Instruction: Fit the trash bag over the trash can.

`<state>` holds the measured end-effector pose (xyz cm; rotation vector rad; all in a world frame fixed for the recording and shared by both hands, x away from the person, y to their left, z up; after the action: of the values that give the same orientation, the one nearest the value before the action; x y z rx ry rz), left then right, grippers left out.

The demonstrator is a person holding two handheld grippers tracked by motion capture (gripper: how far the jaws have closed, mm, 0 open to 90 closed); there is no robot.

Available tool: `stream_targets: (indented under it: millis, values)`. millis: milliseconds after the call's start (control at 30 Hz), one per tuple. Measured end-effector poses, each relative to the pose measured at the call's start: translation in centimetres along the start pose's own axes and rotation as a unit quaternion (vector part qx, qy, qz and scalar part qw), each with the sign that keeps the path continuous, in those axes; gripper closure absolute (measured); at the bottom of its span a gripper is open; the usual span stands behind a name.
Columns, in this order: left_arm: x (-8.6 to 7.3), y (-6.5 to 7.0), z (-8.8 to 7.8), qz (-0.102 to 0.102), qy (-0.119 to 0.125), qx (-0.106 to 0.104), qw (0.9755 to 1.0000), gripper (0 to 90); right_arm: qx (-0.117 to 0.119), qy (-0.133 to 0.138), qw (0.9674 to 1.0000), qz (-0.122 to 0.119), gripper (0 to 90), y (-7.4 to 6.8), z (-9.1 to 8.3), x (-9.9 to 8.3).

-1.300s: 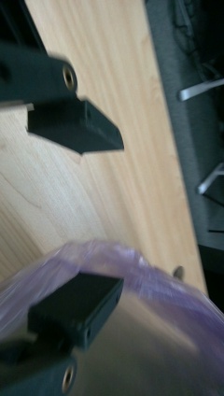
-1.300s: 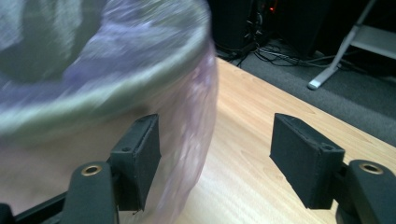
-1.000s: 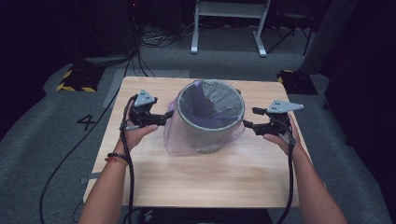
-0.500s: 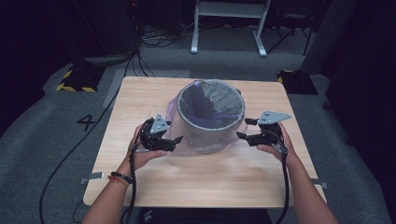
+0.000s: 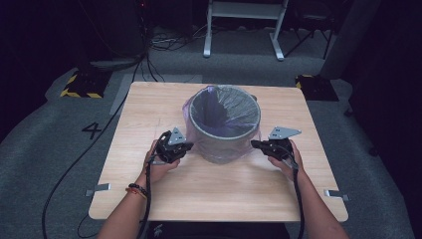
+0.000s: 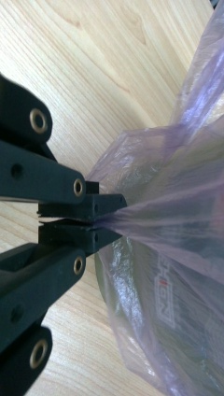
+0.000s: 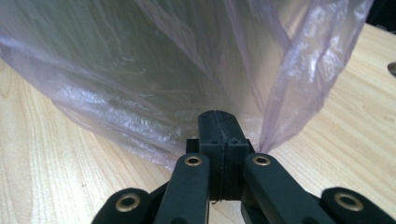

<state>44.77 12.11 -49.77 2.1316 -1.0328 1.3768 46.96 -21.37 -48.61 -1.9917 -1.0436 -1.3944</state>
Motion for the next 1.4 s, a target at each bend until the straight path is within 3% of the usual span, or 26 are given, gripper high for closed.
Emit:
stream_targets:
  millis: [167, 367, 800, 900, 1033, 1200, 1267, 1333, 1400]
  values:
    - [-1.0, 0.1, 0.5, 0.013, -0.029, 0.002, 0.9995, 89.1, -0.001, -0.018, 0.9998, 0.009, 90.0, 0.4, 0.1, -1.2]
    - [-1.7, 0.3, 1.2, 0.012, -0.052, 0.001, 0.9986, 88.0, -0.004, -0.032, 0.9993, 0.02, 90.0, 0.7, 0.4, -2.1]
    - [-2.3, -0.1, 1.4, -0.012, -0.057, -0.005, 0.9983, 83.4, -0.004, -0.074, 0.9967, 0.033, 90.0, 0.9, 1.2, -3.6]
    - [-2.4, -0.3, 1.4, -0.019, -0.052, -0.012, 0.9984, 81.2, -0.001, -0.071, 0.9967, 0.039, 90.0, 1.0, 1.2, -3.7]
    - [-2.5, -0.5, 1.3, -0.032, -0.05, -0.003, 0.9982, 65.5, -0.005, -0.072, 0.9966, 0.041, 87.2, 1.1, 1.2, -3.8]
    - [-2.4, -0.7, 0.7, -0.047, -0.035, -0.002, 0.9983, 47.7, -0.009, -0.066, 0.9966, 0.047, 77.2, 1.3, 0.9, -3.8]
    - [-2.1, -0.6, 0.1, -0.048, -0.023, 0.006, 0.9986, 41.3, -0.01, -0.058, 0.9967, 0.057, 67.8, 1.5, 0.6, -3.7]
    - [-1.9, -0.4, -0.7, -0.043, -0.017, 0.021, 0.9987, 29.2, -0.009, -0.05, 0.9967, 0.064, 59.7, 1.6, 0.2, -3.6]
    - [-1.6, -0.3, -1.5, -0.042, -0.004, 0.022, 0.9989, 19.3, -0.011, -0.052, 0.9965, 0.064, 47.6, 1.7, -0.1, -3.5]
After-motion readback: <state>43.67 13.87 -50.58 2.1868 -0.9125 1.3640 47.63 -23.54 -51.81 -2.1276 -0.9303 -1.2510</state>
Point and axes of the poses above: each handheld gripper's, and its own axes: z roughly forward along the jaws, x roughly out of its top, y roughly to its right, the point moved 4 cm from there along z, roughly forward along the jaws, and after that the axes turned 12 degrees about y, right-handed, at the moved point
